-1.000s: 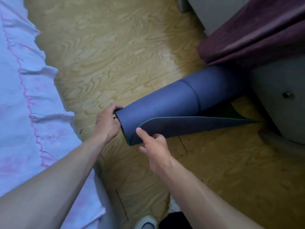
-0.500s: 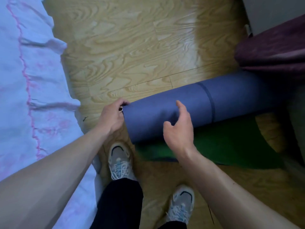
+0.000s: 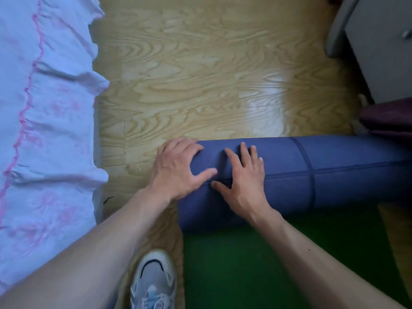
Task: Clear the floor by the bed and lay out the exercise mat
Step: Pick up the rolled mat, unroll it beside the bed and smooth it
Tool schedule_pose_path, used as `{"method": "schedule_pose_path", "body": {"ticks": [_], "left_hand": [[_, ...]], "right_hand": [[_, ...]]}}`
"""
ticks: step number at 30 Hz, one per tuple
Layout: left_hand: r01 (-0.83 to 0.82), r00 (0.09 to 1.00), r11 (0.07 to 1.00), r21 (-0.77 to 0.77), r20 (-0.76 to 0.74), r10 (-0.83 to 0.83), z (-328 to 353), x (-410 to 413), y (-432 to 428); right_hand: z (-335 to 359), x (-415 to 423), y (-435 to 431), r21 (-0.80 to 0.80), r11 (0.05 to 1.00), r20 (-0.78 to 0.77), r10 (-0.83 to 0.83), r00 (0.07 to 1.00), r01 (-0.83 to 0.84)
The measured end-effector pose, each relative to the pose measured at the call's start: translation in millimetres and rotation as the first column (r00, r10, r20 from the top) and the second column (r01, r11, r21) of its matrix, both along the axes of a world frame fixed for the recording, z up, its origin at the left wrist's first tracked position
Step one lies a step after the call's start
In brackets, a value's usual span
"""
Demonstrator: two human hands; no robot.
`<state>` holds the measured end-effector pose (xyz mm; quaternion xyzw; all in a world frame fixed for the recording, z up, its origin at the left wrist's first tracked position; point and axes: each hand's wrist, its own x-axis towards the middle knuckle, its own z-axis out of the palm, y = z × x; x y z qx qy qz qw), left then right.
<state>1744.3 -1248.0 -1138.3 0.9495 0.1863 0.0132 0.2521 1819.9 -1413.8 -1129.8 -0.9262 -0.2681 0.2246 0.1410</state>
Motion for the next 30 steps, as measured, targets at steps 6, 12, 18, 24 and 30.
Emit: {"method": "schedule_pose_path", "body": {"ticks": [6, 12, 18, 24, 30], "left_hand": [[0.213, 0.975, 0.968, 0.132, -0.091, -0.203, 8, 0, -8], [0.257, 0.942, 0.925, 0.279, -0.288, -0.175, 5, 8, -15], [0.217, 0.939, 0.915, 0.340, -0.329, -0.100, 26, 21, -6], [0.322, 0.921, 0.904, 0.281, -0.315, -0.230, 56, 35, -22], [0.437, 0.855, 0.883, 0.171, -0.384, -0.348, 33, 81, -8]], "right_hand": [[1, 37, 23, 0.180, 0.984, -0.003, 0.006, 1.000, -0.005], [18, 60, -23, 0.145, 0.989, 0.093, 0.001, 0.996, -0.015], [33, 73, -88, -0.240, 0.959, 0.144, -0.117, 0.983, 0.149], [20, 82, -62, -0.201, 0.959, 0.064, -0.188, 0.980, 0.197], [-8, 147, -11, -0.122, 0.978, 0.194, -0.145, 0.970, 0.170]]}}
